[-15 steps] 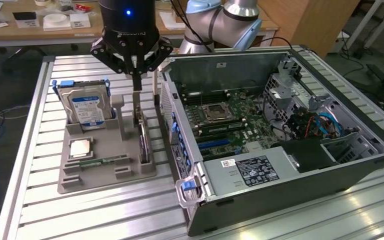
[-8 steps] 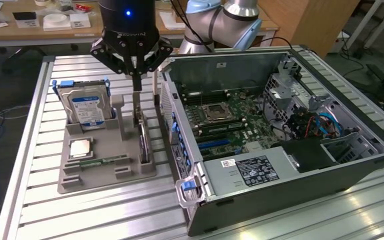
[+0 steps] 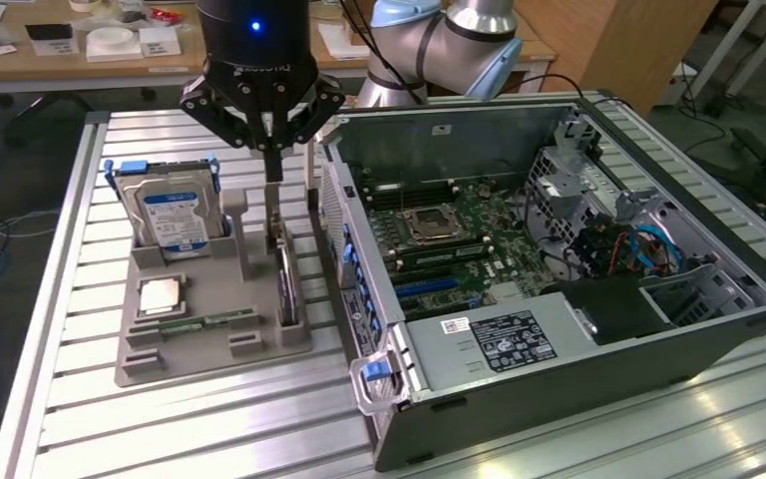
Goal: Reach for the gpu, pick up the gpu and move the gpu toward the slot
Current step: 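Reach for the gpu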
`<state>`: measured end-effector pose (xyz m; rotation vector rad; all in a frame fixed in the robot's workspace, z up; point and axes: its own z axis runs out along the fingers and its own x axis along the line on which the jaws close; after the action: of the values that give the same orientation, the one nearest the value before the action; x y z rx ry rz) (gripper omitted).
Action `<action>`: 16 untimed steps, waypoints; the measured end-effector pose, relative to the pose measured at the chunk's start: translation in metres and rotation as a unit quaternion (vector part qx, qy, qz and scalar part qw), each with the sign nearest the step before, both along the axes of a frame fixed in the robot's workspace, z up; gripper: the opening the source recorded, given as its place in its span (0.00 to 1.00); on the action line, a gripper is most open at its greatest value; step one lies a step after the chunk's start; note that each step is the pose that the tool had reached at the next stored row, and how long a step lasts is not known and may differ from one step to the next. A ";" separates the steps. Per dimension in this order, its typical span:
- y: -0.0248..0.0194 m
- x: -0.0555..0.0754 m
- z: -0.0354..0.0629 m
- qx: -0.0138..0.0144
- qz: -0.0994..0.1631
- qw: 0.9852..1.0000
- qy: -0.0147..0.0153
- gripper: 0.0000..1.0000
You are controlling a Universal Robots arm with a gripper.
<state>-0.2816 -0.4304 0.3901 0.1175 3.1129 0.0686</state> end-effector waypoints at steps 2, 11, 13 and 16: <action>0.0000 0.000 0.0000 0.000 0.000 1.000 0.000 0.11; 0.0000 0.000 0.0000 0.000 0.000 1.000 0.000 0.36; 0.0000 0.000 0.0000 0.000 0.000 1.000 0.000 0.36; 0.0000 0.000 0.0000 0.000 0.000 1.000 0.000 0.36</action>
<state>-0.2816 -0.4304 0.3901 0.1175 3.1129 0.0686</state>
